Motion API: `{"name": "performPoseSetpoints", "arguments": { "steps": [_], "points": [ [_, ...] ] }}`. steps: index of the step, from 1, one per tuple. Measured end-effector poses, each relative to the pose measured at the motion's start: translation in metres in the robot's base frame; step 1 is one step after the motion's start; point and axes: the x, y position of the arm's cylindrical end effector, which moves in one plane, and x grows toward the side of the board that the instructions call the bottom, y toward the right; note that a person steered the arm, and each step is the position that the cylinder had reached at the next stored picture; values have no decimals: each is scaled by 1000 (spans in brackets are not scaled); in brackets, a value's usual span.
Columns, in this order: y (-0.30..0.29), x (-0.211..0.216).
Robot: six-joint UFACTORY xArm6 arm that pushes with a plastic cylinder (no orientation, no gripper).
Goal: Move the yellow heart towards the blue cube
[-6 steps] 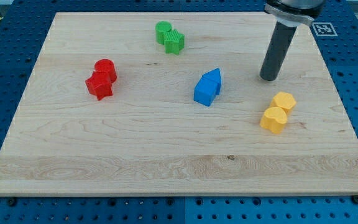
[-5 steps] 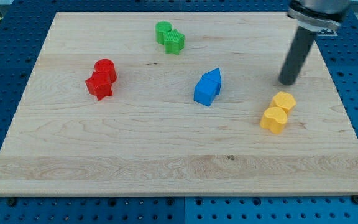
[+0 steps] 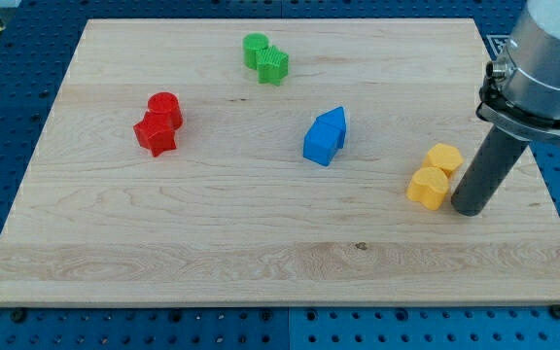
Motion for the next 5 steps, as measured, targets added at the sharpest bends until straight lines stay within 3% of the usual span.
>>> {"name": "performPoseSetpoints", "arguments": {
  "steps": [4, 5],
  "points": [
    [-90, -51],
    [-83, -11]
  ]
}}
